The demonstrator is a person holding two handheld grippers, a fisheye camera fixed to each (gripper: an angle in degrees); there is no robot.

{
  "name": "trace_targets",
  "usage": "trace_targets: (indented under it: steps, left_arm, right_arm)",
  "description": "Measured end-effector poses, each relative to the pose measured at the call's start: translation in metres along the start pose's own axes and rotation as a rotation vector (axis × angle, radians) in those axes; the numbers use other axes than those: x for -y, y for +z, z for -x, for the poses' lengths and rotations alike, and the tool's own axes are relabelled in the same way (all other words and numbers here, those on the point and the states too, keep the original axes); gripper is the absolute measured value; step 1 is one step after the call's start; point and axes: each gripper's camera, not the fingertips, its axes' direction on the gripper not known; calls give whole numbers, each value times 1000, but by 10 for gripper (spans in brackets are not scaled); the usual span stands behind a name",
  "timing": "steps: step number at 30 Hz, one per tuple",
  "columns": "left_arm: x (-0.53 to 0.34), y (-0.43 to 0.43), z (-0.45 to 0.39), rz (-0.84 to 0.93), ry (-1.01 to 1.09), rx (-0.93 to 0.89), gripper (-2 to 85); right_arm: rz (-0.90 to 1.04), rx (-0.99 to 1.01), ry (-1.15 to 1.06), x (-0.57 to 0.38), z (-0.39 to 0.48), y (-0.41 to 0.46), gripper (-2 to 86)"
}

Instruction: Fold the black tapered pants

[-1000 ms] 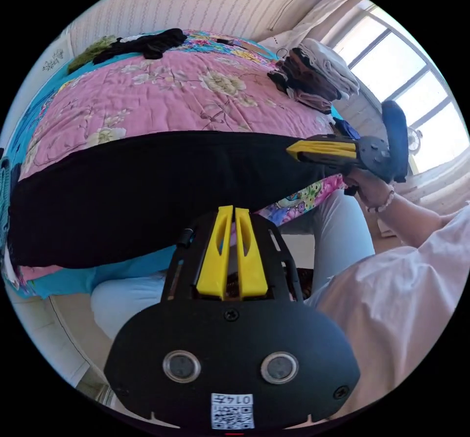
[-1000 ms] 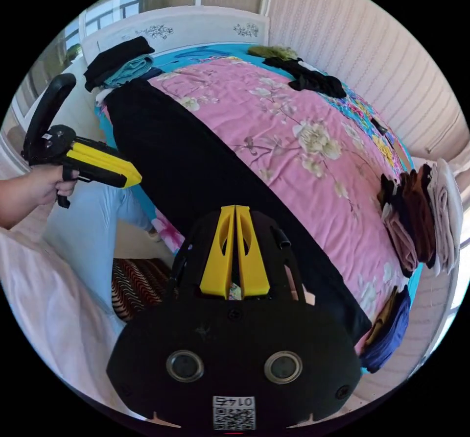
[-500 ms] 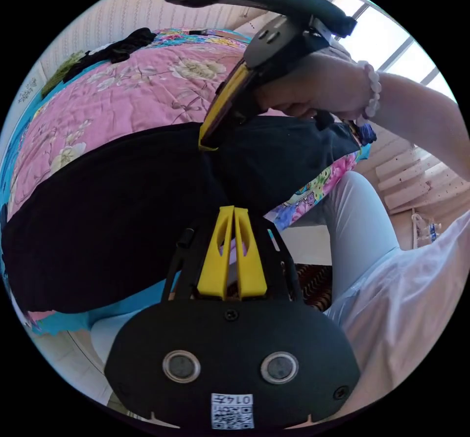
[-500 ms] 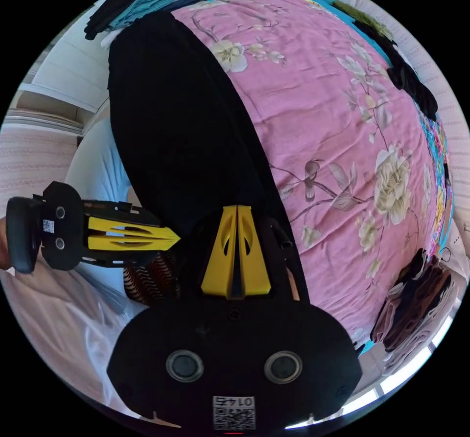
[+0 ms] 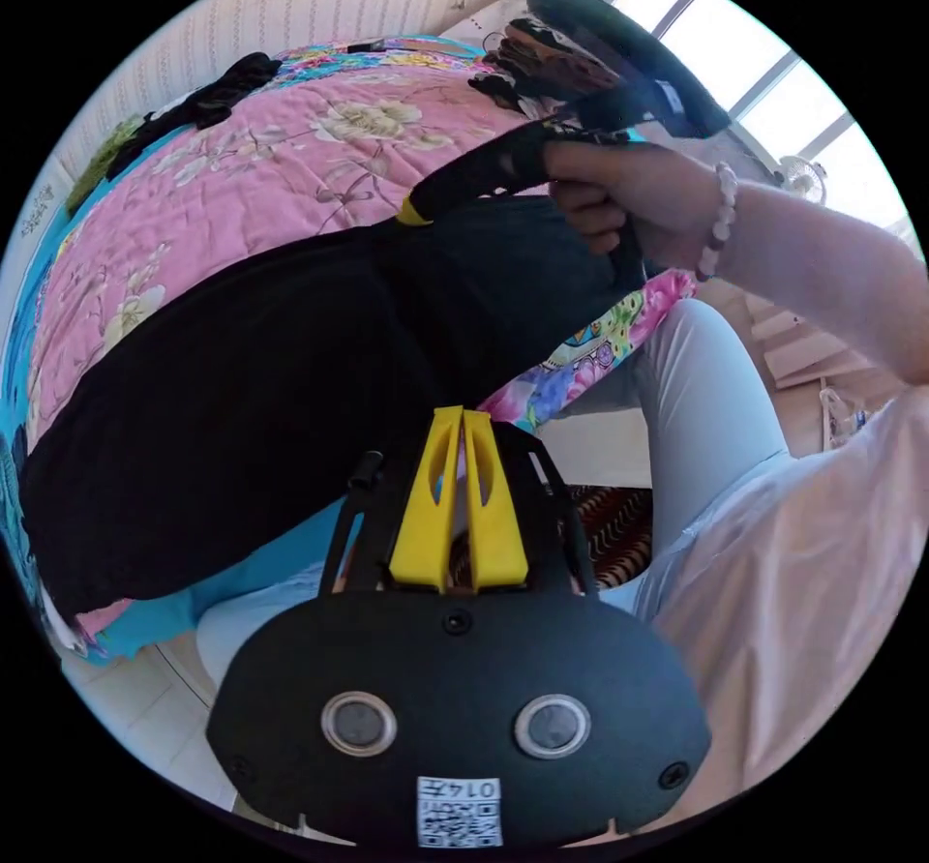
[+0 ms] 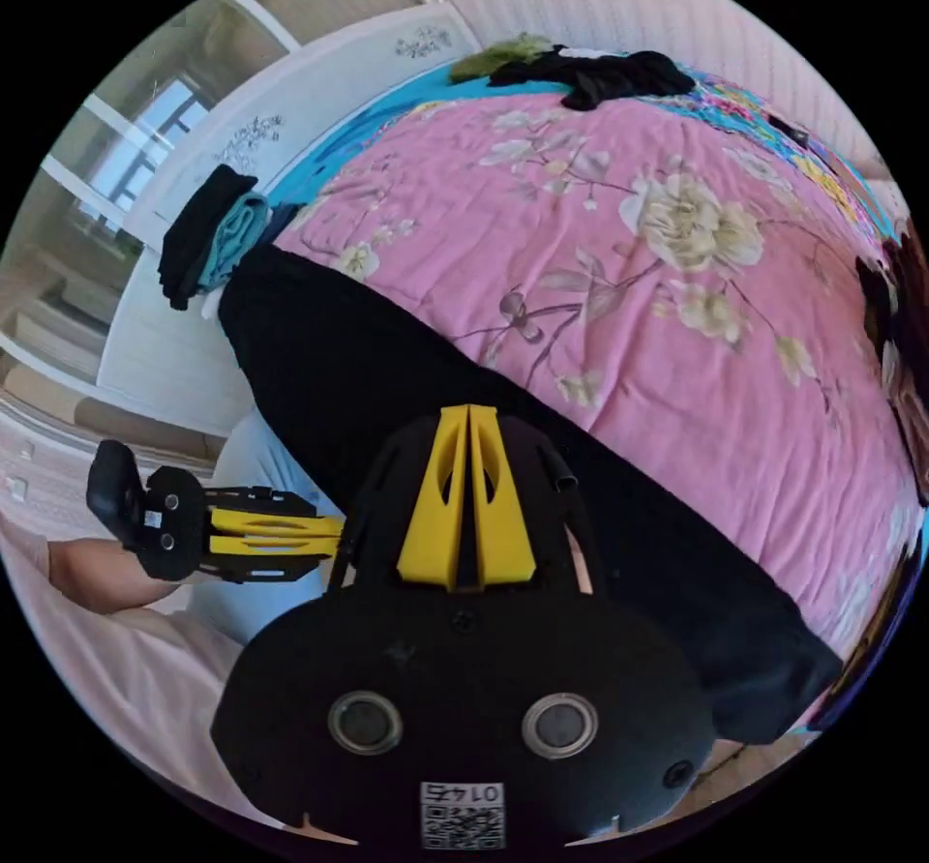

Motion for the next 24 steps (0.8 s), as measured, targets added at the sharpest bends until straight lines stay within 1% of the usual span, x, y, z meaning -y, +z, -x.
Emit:
trace_targets:
  steps: [1, 3, 5, 6, 8, 9, 11, 13, 16, 18, 22, 24]
  left_arm:
    - [-1, -4, -6, 1, 22, -5, -6]
    - [2, -11, -17, -9, 53, -29, 1]
    - [14, -18, -33, -46, 103, -61, 31]
    - [18, -19, -38, -51, 126, -71, 36]
    - [40, -21, -61, -68, 230, -83, 51]
    - [46, -20, -68, -69, 254, -75, 53]
    - [76, -20, -96, -69, 355, -42, 61]
    - [101, -19, -117, -83, 428, -49, 65]
    - [143, -14, -148, -114, 489, -101, 72]
    - [169, -6, -165, -96, 511, -132, 79]
    - [219, 20, -203, -34, 560, -140, 97]
    - [234, 32, -219, -7, 591, -129, 102]
  right_arm:
    - [-73, 30, 65, -31, -15, -20, -1]
    - [-162, 10, 178, -83, -41, -50, 1]
    - [-257, -86, 366, -157, -78, -89, 7]
    - [-278, -109, 419, -175, -88, -99, 9]
    - [-369, -183, 596, -245, -125, -135, 30]
    - [-392, -206, 629, -260, -132, -143, 36]
    - [-463, -329, 730, -314, -155, -165, 74]
    - [-493, -379, 788, -343, -171, -172, 104]
    - [-521, -358, 857, -370, -193, -174, 123]
    - [-532, -356, 863, -376, -203, -175, 126]
    - [-537, -433, 831, -379, -222, -182, 125]
    - [-533, -410, 799, -378, -232, -183, 121]
